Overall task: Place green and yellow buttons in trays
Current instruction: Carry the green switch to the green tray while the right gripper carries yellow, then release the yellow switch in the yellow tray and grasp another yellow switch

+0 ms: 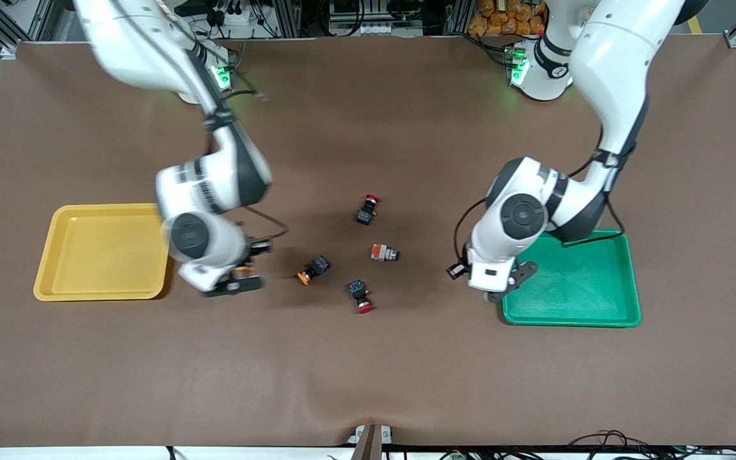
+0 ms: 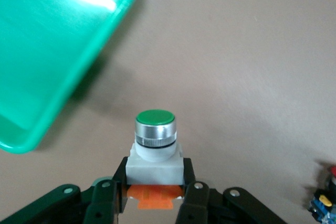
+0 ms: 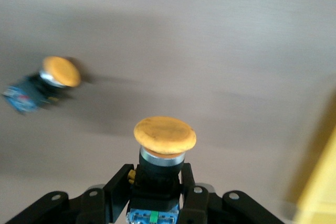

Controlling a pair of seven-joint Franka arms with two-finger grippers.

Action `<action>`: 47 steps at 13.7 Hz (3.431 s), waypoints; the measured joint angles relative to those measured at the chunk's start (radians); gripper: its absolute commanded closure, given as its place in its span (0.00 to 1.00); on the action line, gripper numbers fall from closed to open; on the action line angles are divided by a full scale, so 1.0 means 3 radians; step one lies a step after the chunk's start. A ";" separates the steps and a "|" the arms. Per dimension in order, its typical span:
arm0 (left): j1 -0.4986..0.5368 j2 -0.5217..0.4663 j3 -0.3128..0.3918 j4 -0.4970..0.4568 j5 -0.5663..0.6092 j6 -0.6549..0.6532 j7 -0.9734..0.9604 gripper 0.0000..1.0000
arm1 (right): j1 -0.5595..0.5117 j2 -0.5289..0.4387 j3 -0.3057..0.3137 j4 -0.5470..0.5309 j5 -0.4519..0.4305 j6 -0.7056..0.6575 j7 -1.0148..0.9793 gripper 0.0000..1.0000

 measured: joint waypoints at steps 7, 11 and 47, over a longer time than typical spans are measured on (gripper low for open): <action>0.0354 -0.0110 -0.0004 -0.0114 0.0000 -0.0264 0.0023 1.00 | -0.1240 0.0019 -0.0013 -0.0047 -0.0232 -0.0171 -0.1514 0.10; 0.0554 -0.0110 0.0001 -0.0245 0.0000 -0.0272 0.0248 1.00 | -0.1493 0.0056 0.0016 -0.0051 -0.0232 -0.0166 -0.1834 0.00; 0.1226 -0.0075 -0.0422 -0.0596 0.0009 0.0008 0.0908 0.00 | 0.0641 0.0866 0.0098 0.0255 0.0264 0.1227 0.2454 1.00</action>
